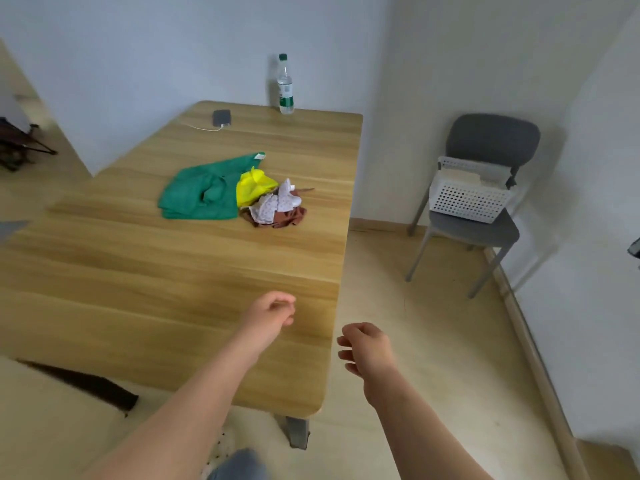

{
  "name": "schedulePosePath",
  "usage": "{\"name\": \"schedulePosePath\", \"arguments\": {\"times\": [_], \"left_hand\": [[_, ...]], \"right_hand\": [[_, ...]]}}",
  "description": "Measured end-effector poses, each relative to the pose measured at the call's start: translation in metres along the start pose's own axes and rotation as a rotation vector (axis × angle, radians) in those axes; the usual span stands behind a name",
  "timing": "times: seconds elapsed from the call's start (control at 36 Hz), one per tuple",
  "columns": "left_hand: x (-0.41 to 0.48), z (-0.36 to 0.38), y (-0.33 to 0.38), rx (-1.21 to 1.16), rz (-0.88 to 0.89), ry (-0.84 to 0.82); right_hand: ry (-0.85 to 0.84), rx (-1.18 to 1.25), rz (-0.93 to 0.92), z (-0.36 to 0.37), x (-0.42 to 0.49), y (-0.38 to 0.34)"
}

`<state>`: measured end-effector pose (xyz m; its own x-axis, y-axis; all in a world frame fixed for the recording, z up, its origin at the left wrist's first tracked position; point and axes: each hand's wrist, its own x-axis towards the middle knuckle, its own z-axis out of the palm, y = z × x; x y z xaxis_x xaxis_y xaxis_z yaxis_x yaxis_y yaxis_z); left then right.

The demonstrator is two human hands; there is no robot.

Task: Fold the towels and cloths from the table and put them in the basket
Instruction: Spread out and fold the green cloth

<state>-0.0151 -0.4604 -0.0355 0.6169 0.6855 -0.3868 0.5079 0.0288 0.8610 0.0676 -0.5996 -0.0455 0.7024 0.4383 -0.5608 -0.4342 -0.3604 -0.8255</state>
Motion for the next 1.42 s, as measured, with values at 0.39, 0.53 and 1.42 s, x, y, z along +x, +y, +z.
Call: {"name": "schedulePosePath", "arguments": {"times": [0.39,0.53,1.42], "left_hand": [[0.197,-0.181,0.001,0.213,0.11,-0.038],[0.254,-0.223,-0.006,0.457,0.24,0.01],[0.3,-0.249,-0.117,0.672,0.754,0.416]], "right_hand": [[0.16,0.022,0.03,0.236,0.131,-0.059],[0.2,-0.056,0.047,0.285,0.158,-0.067],[0.693,-0.965,-0.709,0.322,0.168,0.011]]}}
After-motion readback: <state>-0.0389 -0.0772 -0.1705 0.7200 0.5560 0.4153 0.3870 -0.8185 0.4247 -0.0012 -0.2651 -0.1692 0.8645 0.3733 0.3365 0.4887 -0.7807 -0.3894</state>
